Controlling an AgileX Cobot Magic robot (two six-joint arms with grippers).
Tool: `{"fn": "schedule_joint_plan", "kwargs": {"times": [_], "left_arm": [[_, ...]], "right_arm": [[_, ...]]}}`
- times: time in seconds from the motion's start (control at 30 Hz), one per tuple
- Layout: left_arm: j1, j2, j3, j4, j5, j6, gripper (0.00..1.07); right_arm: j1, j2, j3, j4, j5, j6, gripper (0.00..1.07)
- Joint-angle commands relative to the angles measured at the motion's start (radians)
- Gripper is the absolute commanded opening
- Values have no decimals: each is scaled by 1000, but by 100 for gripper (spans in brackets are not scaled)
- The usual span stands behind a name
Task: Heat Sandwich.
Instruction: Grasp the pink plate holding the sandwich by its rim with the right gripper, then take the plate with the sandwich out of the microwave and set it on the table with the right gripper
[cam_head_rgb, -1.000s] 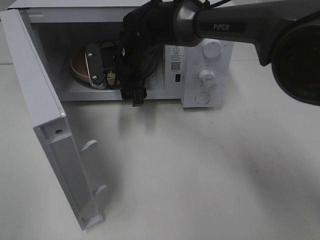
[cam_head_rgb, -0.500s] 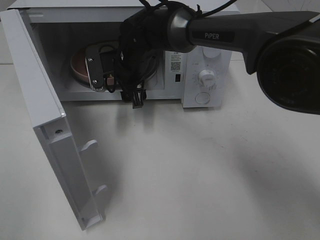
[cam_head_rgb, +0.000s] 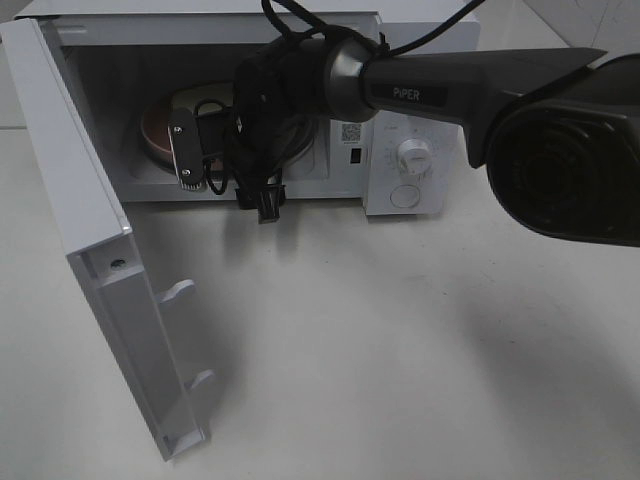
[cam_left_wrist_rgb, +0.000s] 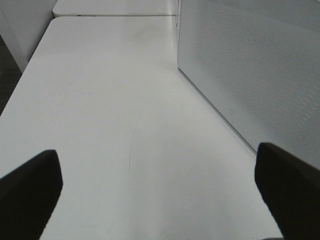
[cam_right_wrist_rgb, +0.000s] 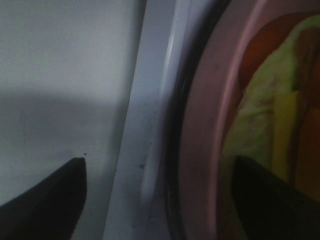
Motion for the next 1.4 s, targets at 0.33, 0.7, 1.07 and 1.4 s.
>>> {"fn": "schedule_joint_plan", "kwargs": {"times": [0.33,0.7,1.07,1.4], "left_arm": [[1,-21,4,5,-9,-6,101],[1,-21,4,5,-9,-6,101],[1,-21,4,5,-9,-6,101],[1,-21,4,5,-9,-6,101]], "right_arm": [[2,3,-8,0,41,66,3],[2,-26,-6,21,62,71,1],[4,-80,106,21,21,-30,0],[2,-169,257,18,-117,-68,0]]}}
